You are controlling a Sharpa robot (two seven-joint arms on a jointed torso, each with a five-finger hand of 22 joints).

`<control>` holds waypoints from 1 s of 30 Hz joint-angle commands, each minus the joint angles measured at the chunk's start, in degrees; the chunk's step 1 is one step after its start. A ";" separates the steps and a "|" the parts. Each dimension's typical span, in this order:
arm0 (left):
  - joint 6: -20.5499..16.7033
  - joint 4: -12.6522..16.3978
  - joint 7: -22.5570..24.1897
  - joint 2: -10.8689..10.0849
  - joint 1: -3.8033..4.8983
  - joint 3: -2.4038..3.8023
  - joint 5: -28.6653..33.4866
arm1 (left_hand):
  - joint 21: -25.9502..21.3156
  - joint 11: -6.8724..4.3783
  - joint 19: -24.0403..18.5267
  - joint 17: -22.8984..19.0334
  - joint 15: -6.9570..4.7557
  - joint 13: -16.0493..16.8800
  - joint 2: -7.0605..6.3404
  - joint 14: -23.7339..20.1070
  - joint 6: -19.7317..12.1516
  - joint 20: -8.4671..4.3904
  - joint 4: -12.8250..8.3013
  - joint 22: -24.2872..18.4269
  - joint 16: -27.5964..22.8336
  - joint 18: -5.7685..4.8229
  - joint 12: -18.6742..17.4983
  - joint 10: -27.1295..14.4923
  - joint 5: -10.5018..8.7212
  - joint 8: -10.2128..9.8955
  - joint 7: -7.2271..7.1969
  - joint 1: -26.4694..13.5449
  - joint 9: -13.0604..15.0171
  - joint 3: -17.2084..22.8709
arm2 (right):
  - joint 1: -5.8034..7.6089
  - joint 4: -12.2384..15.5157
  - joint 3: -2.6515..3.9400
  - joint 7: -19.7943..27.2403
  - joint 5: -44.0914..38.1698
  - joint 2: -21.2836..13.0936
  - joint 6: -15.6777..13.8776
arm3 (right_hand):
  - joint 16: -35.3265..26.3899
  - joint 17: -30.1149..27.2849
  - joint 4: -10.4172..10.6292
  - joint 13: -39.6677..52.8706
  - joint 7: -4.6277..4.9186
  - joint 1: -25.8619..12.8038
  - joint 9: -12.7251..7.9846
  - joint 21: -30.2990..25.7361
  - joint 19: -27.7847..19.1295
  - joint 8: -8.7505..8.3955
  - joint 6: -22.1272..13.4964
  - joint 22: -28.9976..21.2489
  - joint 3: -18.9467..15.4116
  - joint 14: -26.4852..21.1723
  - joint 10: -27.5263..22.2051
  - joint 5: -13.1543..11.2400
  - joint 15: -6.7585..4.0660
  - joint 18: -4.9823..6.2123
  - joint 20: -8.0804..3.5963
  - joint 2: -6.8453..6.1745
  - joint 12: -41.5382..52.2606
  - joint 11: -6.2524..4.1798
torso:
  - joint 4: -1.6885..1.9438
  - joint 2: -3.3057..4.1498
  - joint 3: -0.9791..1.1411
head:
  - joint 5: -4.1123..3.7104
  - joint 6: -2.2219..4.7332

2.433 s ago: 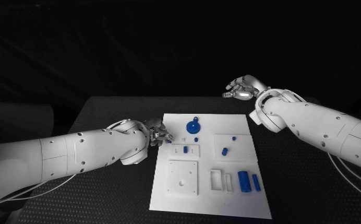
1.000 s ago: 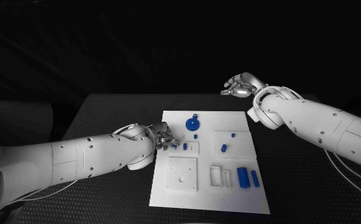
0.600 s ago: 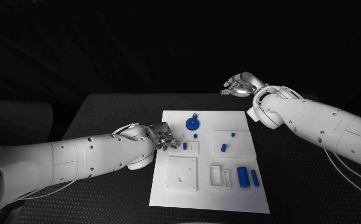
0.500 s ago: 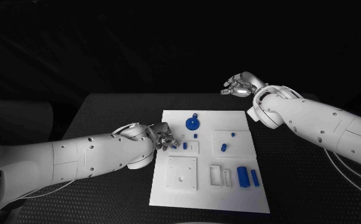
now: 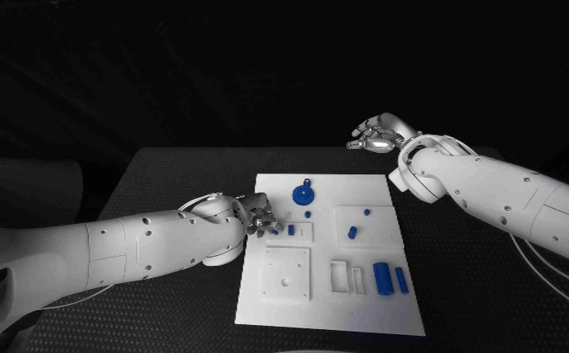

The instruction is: Assemble the parts on the task board

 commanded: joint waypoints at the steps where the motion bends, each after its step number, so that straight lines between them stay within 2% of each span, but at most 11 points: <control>1: 1.09 -0.05 -0.03 0.28 -0.15 0.03 -1.02 | 0.18 -0.02 0.51 0.05 -0.36 0.08 -0.17 0.08 3.26 -6.33 0.06 1.00 0.10 -0.07 -0.10 0.21 0.31 0.23 -2.81 0.35 0.06 0.38 | -0.01 0.13 0.02 0.38 -0.01 0.02 0.28 | 0.29 -0.06 0.35 -0.08 1.44 -0.02 -0.10 -0.18 0.00 0.27 -0.38 0.09 -0.02 -0.30 -0.36 0.27 0.04 0.00 0.21 0.33 0.27 0.16 | -0.03 0.04 -0.01 | -0.02 -0.13; 11: 1.55 -0.15 -0.14 0.51 -0.26 0.03 -1.07 | 0.21 -0.02 0.54 0.08 -0.37 0.13 -0.17 0.09 3.28 -6.34 0.08 1.01 0.12 -0.06 -0.08 0.22 0.31 0.21 -2.82 0.35 0.06 0.42 | -0.01 0.17 0.02 0.37 -0.01 -0.01 0.31 | 0.33 -0.11 0.36 -0.16 1.44 -0.02 -0.12 -0.20 0.00 0.28 -0.39 0.12 -0.03 -0.31 -0.37 0.27 0.04 0.01 0.23 0.33 0.31 0.16 | -0.01 -0.02 0.01 | -0.05 -0.26; 16: 2.20 -0.18 -0.28 0.48 -0.26 0.03 -3.00 | 0.23 -0.03 0.56 0.09 -0.38 0.16 -0.17 0.09 3.28 -6.34 0.07 1.01 0.12 -0.05 -0.08 0.22 0.31 0.20 -2.82 0.36 0.06 0.44 | -0.01 0.19 0.02 0.38 -0.01 -0.01 0.32 | 0.35 -0.14 0.36 -0.20 1.44 -0.02 -0.12 -0.21 0.00 0.28 -0.39 0.13 -0.03 -0.32 -0.37 0.27 0.04 0.01 0.23 0.33 0.34 0.16 | -0.01 -0.02 0.02 | -0.10 -0.24; 30: 3.80 -0.43 -0.61 0.39 -0.26 0.03 -3.33 | 0.28 -0.05 0.54 0.15 -0.41 0.28 -0.15 0.06 3.30 -6.36 -0.16 1.03 0.13 -0.01 -0.10 0.17 0.55 0.12 -2.84 0.60 0.08 0.65 | -0.01 0.14 0.02 0.35 -0.01 -0.01 0.48 | 0.41 -0.22 0.37 -0.30 1.44 -0.02 -0.15 -0.23 0.00 0.29 -0.39 0.15 -0.04 -0.33 -0.38 0.27 0.04 0.03 0.24 0.34 0.39 0.16 | 0.03 0.00 -0.04 | -0.22 -0.32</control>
